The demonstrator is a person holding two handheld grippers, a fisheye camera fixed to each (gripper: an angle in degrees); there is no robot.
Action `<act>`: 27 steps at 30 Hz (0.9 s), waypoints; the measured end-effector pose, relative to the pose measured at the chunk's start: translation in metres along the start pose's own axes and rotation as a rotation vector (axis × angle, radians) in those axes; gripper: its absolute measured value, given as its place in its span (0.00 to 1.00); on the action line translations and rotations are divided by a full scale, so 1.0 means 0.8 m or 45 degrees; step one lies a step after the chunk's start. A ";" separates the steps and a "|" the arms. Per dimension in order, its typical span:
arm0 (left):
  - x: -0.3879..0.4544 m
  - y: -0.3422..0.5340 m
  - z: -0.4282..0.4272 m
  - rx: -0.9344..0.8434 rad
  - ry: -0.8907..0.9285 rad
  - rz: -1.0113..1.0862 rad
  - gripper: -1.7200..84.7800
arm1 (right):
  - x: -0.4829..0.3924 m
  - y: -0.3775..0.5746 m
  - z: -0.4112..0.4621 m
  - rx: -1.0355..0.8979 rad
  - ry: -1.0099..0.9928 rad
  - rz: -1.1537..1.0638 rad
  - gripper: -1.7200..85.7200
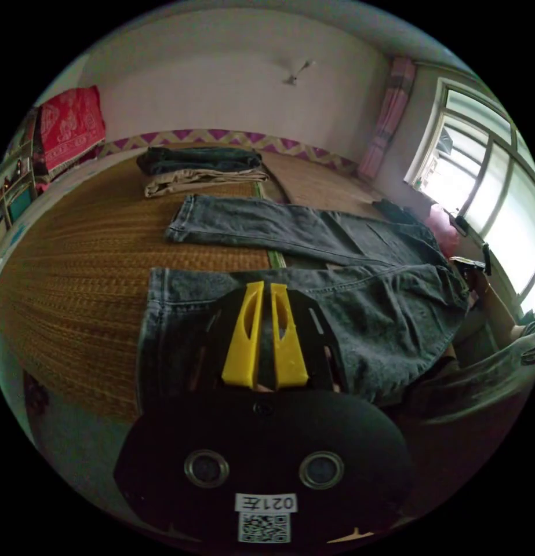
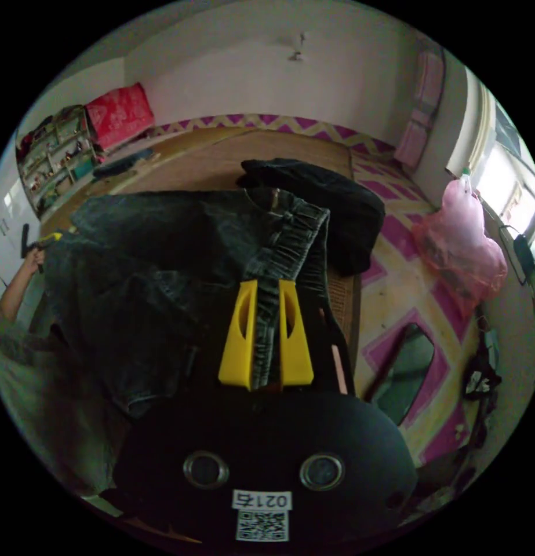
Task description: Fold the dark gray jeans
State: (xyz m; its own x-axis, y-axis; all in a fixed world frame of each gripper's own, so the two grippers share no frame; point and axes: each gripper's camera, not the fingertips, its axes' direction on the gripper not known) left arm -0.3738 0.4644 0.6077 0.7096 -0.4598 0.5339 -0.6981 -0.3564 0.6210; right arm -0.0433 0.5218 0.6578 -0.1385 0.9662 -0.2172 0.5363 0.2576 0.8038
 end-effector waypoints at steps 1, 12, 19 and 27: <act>-0.002 0.002 -0.002 0.003 0.006 -0.007 0.02 | 0.002 -0.002 0.015 -0.062 0.066 -0.001 0.09; -0.016 0.035 -0.089 0.173 0.054 -0.023 0.02 | 0.062 0.079 -0.062 0.159 0.037 0.255 0.02; -0.029 0.090 -0.160 0.300 0.087 -0.407 0.10 | 0.108 0.257 -0.128 0.173 -0.237 0.717 0.06; -0.074 0.169 -0.196 0.364 0.109 -0.936 0.11 | 0.133 0.403 -0.077 0.219 -0.649 1.079 0.11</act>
State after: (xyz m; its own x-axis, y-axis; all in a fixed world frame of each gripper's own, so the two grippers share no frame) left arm -0.4950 0.5711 0.7505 0.9950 0.0345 0.0935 -0.0368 -0.7448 0.6663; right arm 0.0634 0.7077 0.9277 0.6963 0.7028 0.1460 0.4118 -0.5577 0.7207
